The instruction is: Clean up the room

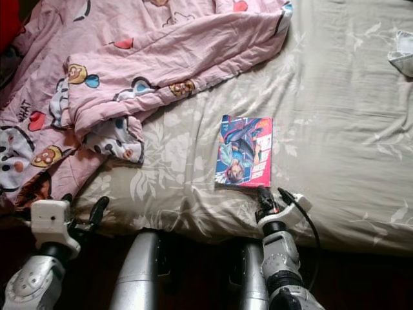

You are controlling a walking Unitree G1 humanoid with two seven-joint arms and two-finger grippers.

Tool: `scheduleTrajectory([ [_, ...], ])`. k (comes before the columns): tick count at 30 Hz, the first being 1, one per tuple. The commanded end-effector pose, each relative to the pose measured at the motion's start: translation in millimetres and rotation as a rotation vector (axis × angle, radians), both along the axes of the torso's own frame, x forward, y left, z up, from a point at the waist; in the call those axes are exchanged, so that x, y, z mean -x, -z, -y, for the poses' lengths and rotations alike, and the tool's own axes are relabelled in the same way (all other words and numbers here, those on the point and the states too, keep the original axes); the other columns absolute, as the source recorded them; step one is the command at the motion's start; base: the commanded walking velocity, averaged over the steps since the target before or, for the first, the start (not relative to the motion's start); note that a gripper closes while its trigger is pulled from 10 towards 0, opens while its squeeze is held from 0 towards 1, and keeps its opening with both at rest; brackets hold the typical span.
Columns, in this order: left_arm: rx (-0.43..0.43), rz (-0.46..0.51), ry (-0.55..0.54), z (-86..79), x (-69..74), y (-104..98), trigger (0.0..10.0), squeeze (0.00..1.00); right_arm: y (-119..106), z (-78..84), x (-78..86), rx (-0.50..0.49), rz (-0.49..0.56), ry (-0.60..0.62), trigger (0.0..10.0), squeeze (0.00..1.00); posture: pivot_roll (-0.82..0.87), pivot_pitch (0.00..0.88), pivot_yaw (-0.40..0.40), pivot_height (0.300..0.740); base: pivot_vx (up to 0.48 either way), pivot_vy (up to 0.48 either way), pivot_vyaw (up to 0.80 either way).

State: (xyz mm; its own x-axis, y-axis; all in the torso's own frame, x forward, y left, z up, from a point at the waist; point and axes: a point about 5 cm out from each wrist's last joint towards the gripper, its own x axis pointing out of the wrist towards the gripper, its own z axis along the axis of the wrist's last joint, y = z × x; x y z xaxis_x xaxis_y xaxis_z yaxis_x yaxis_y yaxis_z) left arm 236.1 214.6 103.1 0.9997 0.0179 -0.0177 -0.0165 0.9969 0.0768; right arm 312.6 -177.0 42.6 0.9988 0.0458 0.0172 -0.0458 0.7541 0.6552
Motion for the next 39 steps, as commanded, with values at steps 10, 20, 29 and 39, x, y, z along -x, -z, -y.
scheduleTrajectory([
  [10,-0.002,-0.054,-0.033,-6.4,3.9,23.6,10.0,0.0,35.8,9.2,32.0,-0.038,-0.153,0.076,10.0,1.0,0.17,0.315,0.006,0.632,0.0,0.0,0.0],
  [20,-0.019,-0.031,-0.015,-8.2,7.1,18.7,10.0,0.0,-1.8,5.4,-11.6,-0.064,-0.099,0.078,10.0,1.0,0.19,0.356,0.038,0.632,0.0,0.0,0.0],
  [29,-0.031,-0.012,0.0,-8.6,17.2,6.3,10.0,0.0,-23.5,6.8,-32.3,-0.11,-0.087,0.101,10.0,1.0,0.22,0.415,0.058,0.632,0.0,0.0,0.0],
  [39,-0.041,-0.028,0.01,-8.0,36.7,-4.7,10.0,0.0,-21.7,9.7,-35.3,-0.129,-0.161,0.148,10.0,1.0,0.25,0.492,0.082,0.632,0.0,0.0,0.0],
])
